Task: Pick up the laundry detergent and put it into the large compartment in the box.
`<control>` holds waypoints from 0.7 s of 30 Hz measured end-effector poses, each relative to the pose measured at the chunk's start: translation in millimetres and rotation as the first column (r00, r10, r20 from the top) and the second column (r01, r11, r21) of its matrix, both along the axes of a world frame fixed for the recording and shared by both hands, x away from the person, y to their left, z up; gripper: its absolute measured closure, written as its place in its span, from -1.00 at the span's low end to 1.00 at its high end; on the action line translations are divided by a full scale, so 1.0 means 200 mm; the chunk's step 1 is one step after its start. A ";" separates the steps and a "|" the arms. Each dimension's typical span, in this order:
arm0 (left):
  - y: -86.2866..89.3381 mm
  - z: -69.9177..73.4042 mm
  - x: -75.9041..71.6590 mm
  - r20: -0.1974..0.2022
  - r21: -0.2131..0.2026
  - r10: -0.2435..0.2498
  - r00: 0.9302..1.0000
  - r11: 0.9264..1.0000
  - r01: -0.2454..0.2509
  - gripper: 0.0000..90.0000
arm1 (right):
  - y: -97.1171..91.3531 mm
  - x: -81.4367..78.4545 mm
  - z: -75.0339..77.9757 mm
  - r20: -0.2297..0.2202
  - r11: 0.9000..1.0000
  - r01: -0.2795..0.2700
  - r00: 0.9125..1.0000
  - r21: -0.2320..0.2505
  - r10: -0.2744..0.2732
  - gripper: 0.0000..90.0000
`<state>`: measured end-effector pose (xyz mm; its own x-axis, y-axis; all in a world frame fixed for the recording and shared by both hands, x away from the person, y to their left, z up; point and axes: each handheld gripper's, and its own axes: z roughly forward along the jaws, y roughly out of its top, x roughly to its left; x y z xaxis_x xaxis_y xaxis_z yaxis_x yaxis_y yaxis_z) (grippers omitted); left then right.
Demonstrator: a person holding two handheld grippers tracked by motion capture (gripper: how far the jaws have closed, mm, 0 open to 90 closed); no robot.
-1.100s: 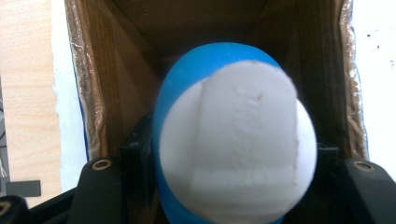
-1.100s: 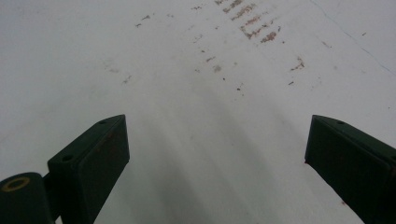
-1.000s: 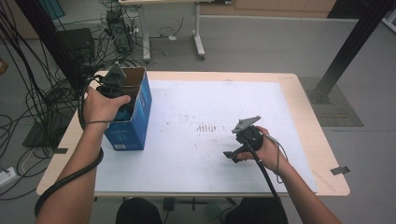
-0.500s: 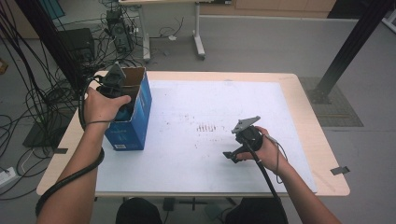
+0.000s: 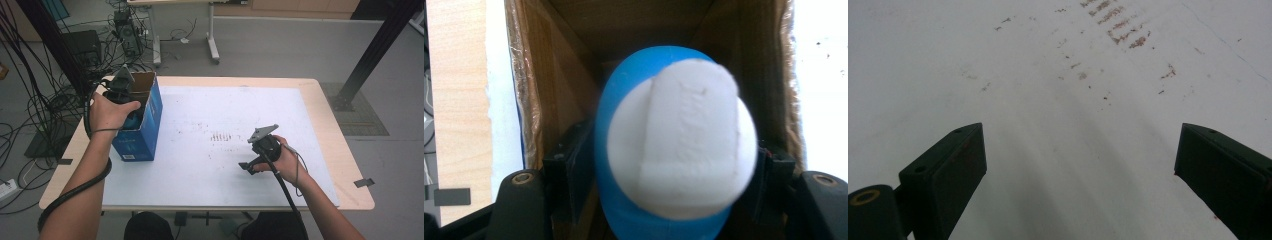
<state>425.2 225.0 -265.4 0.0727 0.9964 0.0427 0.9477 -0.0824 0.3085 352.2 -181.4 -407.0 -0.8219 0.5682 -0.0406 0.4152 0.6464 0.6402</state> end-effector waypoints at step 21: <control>-0.01 0.19 -0.05 0.062 0.006 -0.025 0.998 1.000 0.024 -0.27 | 0.01 0.00 0.01 0.007 1.000 -0.009 1.000 -0.006 0.009 -0.86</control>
<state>414.3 222.8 -228.2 0.0941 0.9942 0.0527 0.9244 -0.1069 0.3661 351.6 -178.8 -405.0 -0.8264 0.5609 -0.0496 0.4053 0.6538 0.6390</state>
